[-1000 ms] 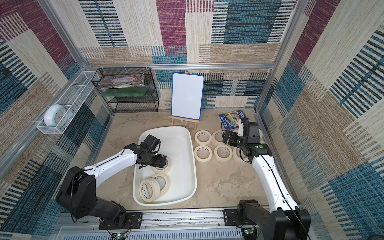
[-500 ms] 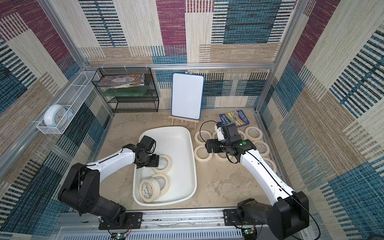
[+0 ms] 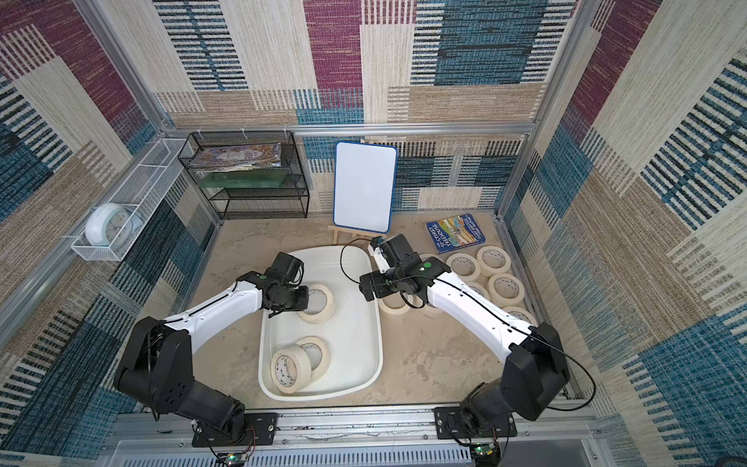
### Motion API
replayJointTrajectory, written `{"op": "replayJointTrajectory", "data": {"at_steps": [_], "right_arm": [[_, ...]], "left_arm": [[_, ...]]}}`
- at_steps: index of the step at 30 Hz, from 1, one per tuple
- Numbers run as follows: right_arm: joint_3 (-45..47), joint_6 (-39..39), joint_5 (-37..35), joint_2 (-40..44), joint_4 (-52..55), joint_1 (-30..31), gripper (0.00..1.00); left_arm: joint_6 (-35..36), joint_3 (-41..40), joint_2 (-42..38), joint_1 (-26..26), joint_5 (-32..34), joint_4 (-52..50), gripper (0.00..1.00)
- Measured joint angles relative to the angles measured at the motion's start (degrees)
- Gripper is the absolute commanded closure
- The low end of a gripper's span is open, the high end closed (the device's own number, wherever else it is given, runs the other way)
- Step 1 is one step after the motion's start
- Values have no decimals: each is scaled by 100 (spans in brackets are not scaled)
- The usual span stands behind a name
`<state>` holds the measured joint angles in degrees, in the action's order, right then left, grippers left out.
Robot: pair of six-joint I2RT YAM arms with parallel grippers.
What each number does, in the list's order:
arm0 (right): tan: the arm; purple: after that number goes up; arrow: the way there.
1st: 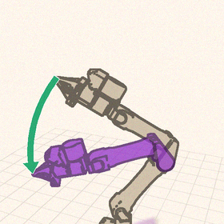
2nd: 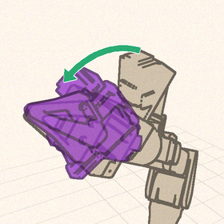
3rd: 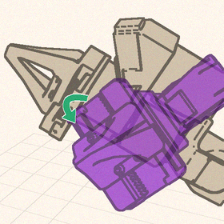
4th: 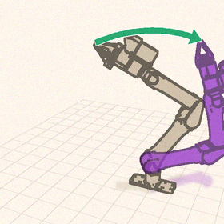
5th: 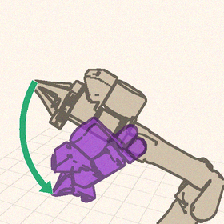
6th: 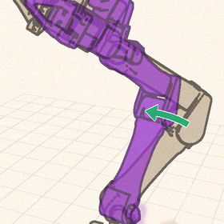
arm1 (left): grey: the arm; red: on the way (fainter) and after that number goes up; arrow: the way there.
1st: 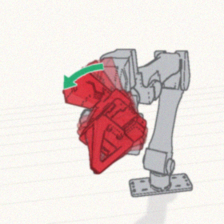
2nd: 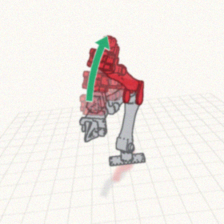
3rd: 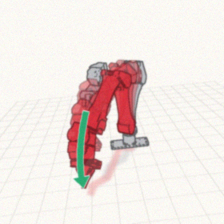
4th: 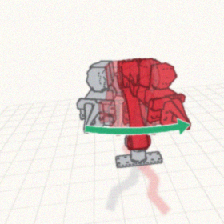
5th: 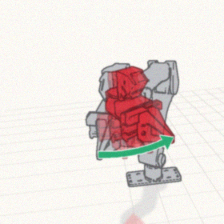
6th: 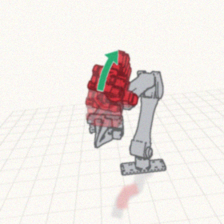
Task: Take out the art tape in the storage box
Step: Pick up the art tape from the storage box.
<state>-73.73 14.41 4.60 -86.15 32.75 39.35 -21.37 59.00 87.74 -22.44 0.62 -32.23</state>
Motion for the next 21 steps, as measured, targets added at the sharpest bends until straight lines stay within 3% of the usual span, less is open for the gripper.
{"op": "replayJointTrajectory", "data": {"at_steps": [6,12,14,21], "right_arm": [[-848,-4,76,-962,-57,529,6],[-1196,2,240,-1537,-149,601,15],[-1244,20,317,-1637,-227,610,24],[-1287,146,505,-1766,-442,647,71]], "left_arm": [[61,297,-234,-249,87,-258,84],[57,433,-490,-428,111,-463,84],[46,446,-555,-470,114,-490,83],[-96,459,-627,-671,221,-492,82]]}}
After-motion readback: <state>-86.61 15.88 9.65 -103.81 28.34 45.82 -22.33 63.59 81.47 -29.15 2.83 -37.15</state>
